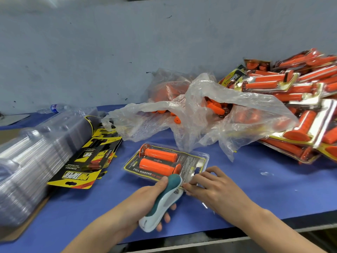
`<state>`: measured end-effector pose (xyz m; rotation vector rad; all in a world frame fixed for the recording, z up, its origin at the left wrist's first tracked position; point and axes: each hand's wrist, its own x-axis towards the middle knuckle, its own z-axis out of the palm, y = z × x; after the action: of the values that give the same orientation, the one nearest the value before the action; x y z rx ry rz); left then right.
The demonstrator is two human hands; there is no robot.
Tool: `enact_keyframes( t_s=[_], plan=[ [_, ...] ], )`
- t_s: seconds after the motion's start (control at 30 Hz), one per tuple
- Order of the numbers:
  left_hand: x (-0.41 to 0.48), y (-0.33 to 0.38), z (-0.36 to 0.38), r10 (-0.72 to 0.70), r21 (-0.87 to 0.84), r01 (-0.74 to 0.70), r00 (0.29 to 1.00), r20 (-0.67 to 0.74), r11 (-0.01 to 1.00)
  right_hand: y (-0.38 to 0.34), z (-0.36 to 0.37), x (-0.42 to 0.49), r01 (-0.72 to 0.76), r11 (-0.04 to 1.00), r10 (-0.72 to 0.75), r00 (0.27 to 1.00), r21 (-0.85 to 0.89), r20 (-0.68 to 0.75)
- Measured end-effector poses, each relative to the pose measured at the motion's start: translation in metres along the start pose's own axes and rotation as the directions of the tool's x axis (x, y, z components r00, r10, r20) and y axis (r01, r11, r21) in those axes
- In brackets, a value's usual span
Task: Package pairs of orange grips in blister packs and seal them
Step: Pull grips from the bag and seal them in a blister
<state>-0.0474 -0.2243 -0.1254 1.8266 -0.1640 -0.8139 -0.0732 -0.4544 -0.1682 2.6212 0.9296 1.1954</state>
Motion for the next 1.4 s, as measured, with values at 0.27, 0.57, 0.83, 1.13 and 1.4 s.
enact_keyframes(
  t_s=[0.27, 0.57, 0.83, 1.13, 1.4],
  plan=[
    [0.013, 0.004, 0.015, -0.01, -0.281, 0.027, 0.998, 0.061, 0.959, -0.001, -0.003, 0.0, -0.011, 1.0, 0.011, 1.0, 0.017, 0.012],
    [0.02, 0.007, 0.017, 0.001, -0.246, 0.035, 0.989, 0.146, 0.969, -0.004, -0.003, 0.001, -0.035, 0.998, 0.038, 0.998, 0.048, -0.049],
    [0.023, 0.006, 0.019, 0.002, -0.247, 0.028, 0.992, 0.123, 0.969, -0.006, 0.001, 0.006, -0.141, 0.983, 0.14, 0.99, 0.121, 0.018],
    [0.025, 0.007, 0.017, -0.033, -0.252, 0.067, 0.99, 0.136, 0.966, -0.008, 0.004, 0.005, -0.123, 0.968, 0.107, 0.991, 0.218, 0.083],
    [0.017, 0.009, -0.005, -0.053, -0.105, 0.074, 0.981, 0.185, 0.992, -0.008, 0.003, 0.007, -0.137, 0.968, 0.119, 0.988, 0.208, 0.1]
  ],
)
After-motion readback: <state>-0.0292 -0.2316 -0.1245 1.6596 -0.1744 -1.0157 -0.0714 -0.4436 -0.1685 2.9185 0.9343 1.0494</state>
